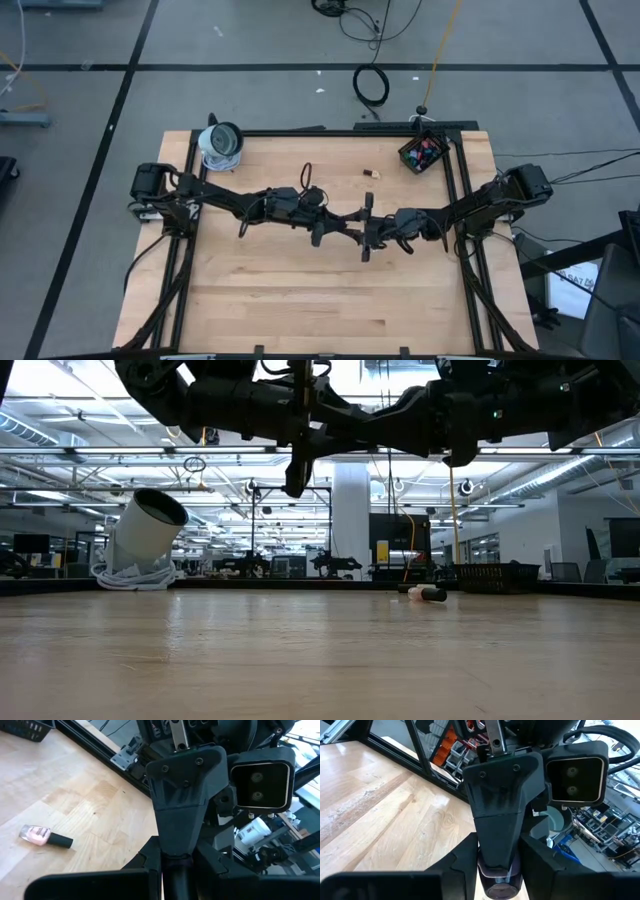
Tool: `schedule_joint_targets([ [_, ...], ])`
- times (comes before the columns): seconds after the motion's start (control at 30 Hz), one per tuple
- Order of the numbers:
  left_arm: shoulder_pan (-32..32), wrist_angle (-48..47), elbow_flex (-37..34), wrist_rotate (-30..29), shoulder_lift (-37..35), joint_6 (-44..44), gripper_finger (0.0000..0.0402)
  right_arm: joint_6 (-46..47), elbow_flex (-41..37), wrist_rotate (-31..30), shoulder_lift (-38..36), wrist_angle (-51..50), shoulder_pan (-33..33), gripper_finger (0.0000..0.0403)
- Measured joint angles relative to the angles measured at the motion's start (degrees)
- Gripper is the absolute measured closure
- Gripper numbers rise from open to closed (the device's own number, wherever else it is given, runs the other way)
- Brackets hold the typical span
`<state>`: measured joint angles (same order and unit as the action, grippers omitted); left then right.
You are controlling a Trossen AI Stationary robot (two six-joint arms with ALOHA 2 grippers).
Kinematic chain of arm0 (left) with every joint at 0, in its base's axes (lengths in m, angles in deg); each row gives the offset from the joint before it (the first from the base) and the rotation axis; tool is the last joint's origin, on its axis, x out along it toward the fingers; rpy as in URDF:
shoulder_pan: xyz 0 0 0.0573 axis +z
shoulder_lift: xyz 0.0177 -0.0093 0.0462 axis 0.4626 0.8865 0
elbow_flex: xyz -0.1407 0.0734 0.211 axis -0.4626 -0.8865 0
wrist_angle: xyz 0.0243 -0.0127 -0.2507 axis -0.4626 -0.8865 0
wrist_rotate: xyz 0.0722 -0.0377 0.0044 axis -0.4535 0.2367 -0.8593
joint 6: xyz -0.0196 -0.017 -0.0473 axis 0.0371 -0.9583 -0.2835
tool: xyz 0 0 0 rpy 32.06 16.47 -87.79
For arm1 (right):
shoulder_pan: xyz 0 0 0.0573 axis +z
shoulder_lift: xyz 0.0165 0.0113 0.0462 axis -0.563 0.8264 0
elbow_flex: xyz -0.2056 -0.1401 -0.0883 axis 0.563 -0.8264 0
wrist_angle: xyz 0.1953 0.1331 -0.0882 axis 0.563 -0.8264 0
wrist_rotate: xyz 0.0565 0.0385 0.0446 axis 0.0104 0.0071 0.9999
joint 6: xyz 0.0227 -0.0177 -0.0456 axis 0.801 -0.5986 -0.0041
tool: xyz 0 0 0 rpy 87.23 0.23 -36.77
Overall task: Pick & Place Nail Polish
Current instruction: Put the purple nail polish into the black bin
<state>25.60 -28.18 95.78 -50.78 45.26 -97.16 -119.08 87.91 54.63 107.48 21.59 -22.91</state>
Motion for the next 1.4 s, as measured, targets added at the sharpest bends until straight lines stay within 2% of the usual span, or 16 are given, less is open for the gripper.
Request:
schedule_joint_targets([
  [0.23, 0.0, 0.8, 0.0, 0.4, 0.0, 0.0, 0.0348, -1.3, 0.0, 0.0, 0.0, -1.1, 0.0, 0.0295],
  [0.47, 0.0, 1.6, 0.0, 1.6, 0.0, -1.4, 0.0349, -3.3, 0.0, 0.2, 0.1, -0.7, 0.4, 0.0214],
  [0.6, 0.0, 2.6, 0.0, 2.0, 0.0, -2.3, 0.0349, -4.6, 0.0, 0.2, 0.1, 0.3, 0.4, 0.0201],
  [0.73, -0.1, 3.7, 0.0, 2.5, 0.0, -2.5, 0.0349, -6.9, 0.0, 0.2, 0.1, 1.5, 0.4, 0.0219],
  [1.0, -1.0, 4.6, 0.1, 3.5, 0.0, -3.0, 0.0349, -10.8, 0.0, 0.3, 0.2, 2.3, 0.4, 0.0289],
  [1.2, -1.3, 5.2, 0.1, 5.3, 0.0, -2.7, 0.0348, -11.3, 0.0, 0.3, 0.1, 1.9, 0.4, 0.0293],
  [1.3, -1.6, 5.2, 0.1, 5.1, 0.0, -0.6, 0.0324, -10.9, 0.1, 0.4, 0.1, 1.7, 0.5, 0.0293],
  [1.4, -1.8, 4.8, 0.1, 4.2, 0.0, 2.3, 0.0283, -10.7, 0.1, 0.4, 0.1, 1.3, 0.4, 0.0293],
])
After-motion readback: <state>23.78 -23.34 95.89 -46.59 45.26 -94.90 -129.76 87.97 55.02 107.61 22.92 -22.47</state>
